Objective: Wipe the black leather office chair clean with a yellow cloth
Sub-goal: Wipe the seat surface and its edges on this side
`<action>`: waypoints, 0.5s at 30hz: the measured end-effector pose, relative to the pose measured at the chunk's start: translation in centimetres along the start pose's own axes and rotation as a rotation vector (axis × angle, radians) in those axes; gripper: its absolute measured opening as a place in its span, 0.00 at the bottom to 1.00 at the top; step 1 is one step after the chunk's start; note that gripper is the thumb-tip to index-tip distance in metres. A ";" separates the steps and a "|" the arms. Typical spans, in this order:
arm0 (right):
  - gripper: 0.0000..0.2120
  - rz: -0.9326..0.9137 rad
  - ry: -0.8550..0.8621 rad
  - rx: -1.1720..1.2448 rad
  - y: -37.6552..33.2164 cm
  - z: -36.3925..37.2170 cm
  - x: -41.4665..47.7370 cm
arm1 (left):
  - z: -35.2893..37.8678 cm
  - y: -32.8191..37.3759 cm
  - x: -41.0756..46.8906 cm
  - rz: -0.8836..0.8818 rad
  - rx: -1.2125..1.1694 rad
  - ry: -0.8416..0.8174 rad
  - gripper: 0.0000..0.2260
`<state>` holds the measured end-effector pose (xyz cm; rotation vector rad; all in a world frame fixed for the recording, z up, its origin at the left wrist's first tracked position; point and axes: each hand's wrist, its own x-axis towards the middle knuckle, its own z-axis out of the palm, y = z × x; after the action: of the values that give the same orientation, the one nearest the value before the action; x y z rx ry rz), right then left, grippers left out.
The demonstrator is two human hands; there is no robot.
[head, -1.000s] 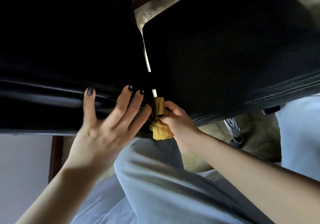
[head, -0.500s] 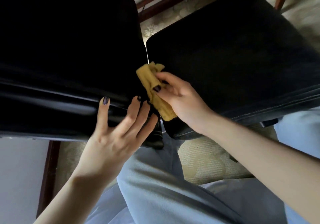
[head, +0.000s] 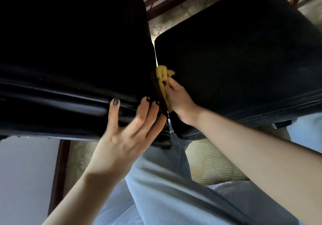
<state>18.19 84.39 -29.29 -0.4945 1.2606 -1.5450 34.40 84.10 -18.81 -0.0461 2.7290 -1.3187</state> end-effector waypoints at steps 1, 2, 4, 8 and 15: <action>0.13 0.063 0.006 0.021 0.9 0.0 -0.6 | 0.0 0.0 0.0 0.003 -0.002 -0.002 0.28; 0.13 0.118 0.005 0.051 1.9 0.0 -1.6 | -0.1 0.0 0.0 0.004 0.002 -0.002 0.29; 0.13 0.186 -0.003 0.121 3.9 0.1 -3.9 | 0.1 0.0 -0.1 -0.001 0.006 -0.004 0.29; 0.16 0.283 0.024 0.244 5.0 0.3 -7.3 | 0.0 -0.1 0.0 -0.041 -0.018 -0.013 0.24; 0.12 0.258 0.106 0.368 2.7 0.5 -9.7 | -0.5 -0.1 0.3 -0.026 -0.060 0.015 0.29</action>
<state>23.54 92.97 -28.81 -0.0121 1.0387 -1.5491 34.01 84.38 -18.41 -0.0773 2.7900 -1.2485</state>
